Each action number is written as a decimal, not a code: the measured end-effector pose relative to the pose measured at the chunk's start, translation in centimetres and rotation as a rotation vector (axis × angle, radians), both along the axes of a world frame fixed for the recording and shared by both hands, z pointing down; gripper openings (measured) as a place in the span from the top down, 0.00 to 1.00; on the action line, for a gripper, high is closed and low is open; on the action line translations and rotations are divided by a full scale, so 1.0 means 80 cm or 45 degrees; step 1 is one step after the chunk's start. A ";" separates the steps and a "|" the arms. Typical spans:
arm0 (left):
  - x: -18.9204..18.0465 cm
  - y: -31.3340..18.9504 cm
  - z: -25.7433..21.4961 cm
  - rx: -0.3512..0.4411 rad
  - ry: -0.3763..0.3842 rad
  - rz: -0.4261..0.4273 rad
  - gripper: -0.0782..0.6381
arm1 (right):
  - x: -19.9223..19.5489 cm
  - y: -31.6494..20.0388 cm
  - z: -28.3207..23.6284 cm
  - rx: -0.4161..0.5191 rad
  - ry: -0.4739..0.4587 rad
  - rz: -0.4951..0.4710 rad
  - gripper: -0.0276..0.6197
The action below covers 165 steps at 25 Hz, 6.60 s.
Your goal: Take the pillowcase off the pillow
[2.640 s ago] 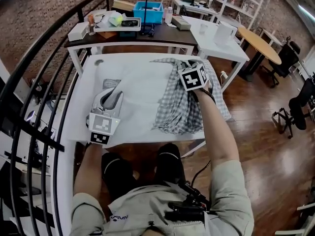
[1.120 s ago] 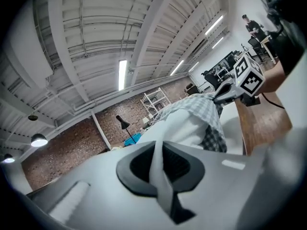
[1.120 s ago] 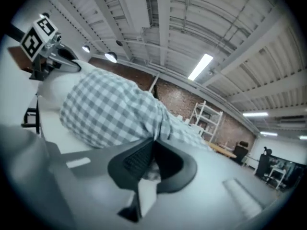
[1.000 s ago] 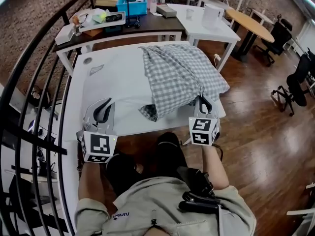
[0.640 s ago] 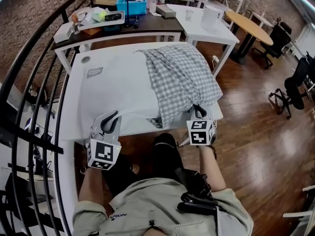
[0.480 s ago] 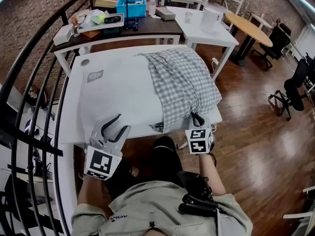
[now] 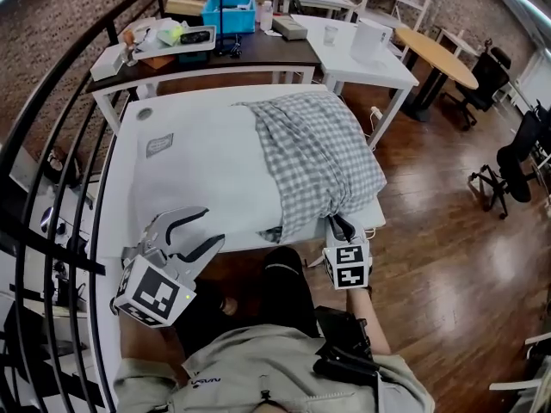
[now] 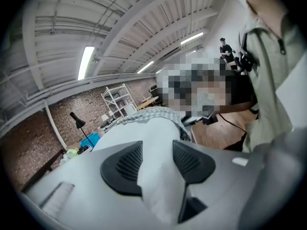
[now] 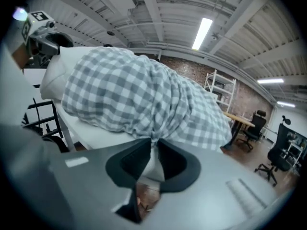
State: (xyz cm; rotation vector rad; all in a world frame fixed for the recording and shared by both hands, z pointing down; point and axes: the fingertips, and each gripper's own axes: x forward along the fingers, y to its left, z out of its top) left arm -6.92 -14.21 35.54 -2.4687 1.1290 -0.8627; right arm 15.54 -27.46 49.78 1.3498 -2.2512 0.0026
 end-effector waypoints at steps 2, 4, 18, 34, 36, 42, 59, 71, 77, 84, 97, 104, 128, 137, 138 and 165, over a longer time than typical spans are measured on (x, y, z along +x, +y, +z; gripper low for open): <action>-0.003 0.005 -0.029 0.052 0.139 0.045 0.60 | 0.003 0.005 0.000 -0.022 -0.014 -0.018 0.83; -0.012 0.010 -0.062 0.087 0.348 0.042 0.60 | 0.002 0.012 -0.007 -0.030 -0.037 -0.041 0.81; -0.007 -0.208 0.041 -0.163 0.076 -0.289 0.53 | -0.051 0.045 -0.199 0.254 -0.369 -0.407 0.81; 0.021 -0.136 0.068 0.193 -0.006 -0.280 0.83 | -0.263 -0.162 -0.220 0.071 0.371 -0.567 0.64; 0.013 -0.125 0.046 0.274 0.036 -0.288 0.84 | -0.268 -0.182 -0.207 0.083 0.528 -0.537 0.83; -0.012 -0.084 -0.035 0.425 0.213 -0.278 0.87 | -0.229 -0.257 -0.244 0.221 0.672 -0.269 0.92; -0.067 -0.138 0.000 0.247 0.386 -0.375 0.83 | -0.123 -0.287 -0.221 0.281 0.488 -0.074 0.78; 0.028 -0.046 0.016 0.217 0.006 -0.101 0.53 | -0.073 0.013 -0.214 0.329 -0.276 -0.187 0.73; 0.031 -0.077 0.077 0.132 -0.122 -0.170 0.59 | -0.110 0.070 -0.109 0.133 -0.135 -0.234 0.70; 0.000 -0.088 0.015 0.274 0.031 -0.314 0.85 | -0.092 0.032 -0.114 0.324 0.103 -0.053 0.93; -0.058 -0.073 0.042 0.168 0.188 -0.372 0.85 | 0.043 -0.048 -0.058 0.197 0.266 0.293 0.94; -0.004 -0.043 -0.009 0.324 0.217 -0.223 0.67 | 0.020 -0.025 -0.035 0.155 0.262 0.182 0.94; 0.063 -0.180 0.062 0.044 -0.030 -0.183 0.86 | -0.051 0.038 -0.250 0.517 -0.225 -0.288 0.88; 0.072 -0.133 0.068 0.258 -0.063 -0.216 0.87 | -0.152 -0.128 -0.287 0.316 0.068 -0.404 0.66; 0.072 -0.129 0.068 0.282 -0.065 -0.218 0.87 | -0.169 -0.143 -0.280 0.294 0.140 -0.409 0.65; -0.006 -0.138 -0.007 0.357 0.261 -0.289 0.85 | -0.047 -0.324 -0.208 0.102 0.395 0.181 0.75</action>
